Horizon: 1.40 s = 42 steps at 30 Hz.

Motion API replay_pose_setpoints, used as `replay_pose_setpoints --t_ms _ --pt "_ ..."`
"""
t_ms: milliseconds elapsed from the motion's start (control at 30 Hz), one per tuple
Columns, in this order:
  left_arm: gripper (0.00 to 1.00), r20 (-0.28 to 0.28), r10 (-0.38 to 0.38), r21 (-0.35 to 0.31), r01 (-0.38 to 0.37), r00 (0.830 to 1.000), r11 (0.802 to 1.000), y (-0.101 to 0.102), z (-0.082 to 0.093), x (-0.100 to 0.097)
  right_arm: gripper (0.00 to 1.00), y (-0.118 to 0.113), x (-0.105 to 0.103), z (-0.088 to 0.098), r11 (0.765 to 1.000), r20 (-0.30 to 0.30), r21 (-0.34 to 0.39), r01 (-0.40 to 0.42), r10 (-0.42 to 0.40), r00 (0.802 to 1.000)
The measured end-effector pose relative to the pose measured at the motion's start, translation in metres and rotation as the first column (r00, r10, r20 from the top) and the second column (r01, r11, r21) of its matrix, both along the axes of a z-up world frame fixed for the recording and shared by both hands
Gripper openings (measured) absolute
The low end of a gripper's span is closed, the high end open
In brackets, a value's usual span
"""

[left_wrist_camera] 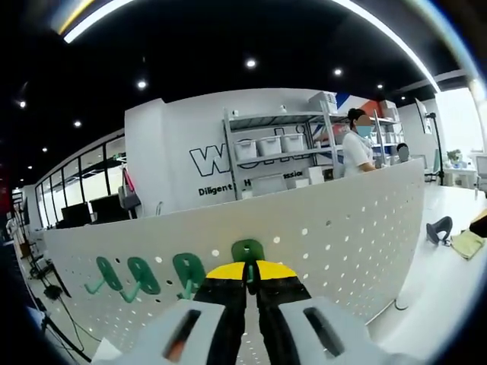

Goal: Insert the hook assembly into the mounting plate slot until the hook locks in place.

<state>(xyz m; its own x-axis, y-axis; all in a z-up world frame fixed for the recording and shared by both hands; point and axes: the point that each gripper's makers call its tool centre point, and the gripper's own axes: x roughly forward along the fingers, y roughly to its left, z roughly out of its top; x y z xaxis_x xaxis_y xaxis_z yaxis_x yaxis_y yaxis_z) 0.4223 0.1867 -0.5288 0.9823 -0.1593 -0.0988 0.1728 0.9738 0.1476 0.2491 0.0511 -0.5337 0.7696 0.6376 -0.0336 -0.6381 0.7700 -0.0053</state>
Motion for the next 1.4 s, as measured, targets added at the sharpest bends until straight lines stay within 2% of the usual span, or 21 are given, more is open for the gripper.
replay_pose_setpoints --t_ms 333,733,1167,1400 --pt "0.04 -0.018 -0.005 -0.003 0.005 1.0 1.0 0.0 -0.01 0.002 0.93 -0.001 0.001 -0.002 1.0 -0.003 0.0 0.002 -0.002 1.0" --pt "0.03 -0.016 -0.006 0.002 0.006 1.0 1.0 0.0 -0.009 0.002 0.93 0.0 0.001 -0.006 1.0 -0.012 -0.005 -0.002 0.001 1.0" --pt "0.04 -0.008 -0.01 -0.033 0.01 1.0 0.999 0.001 -0.005 -0.002 0.92 0.003 0.0 -0.007 1.0 -0.015 -0.012 -0.008 0.007 1.0" --pt "0.03 -0.008 -0.003 -0.01 0.003 1.0 1.0 0.001 -0.005 -0.002 0.92 0.003 -0.001 -0.011 1.0 -0.024 -0.017 -0.01 0.01 1.0"
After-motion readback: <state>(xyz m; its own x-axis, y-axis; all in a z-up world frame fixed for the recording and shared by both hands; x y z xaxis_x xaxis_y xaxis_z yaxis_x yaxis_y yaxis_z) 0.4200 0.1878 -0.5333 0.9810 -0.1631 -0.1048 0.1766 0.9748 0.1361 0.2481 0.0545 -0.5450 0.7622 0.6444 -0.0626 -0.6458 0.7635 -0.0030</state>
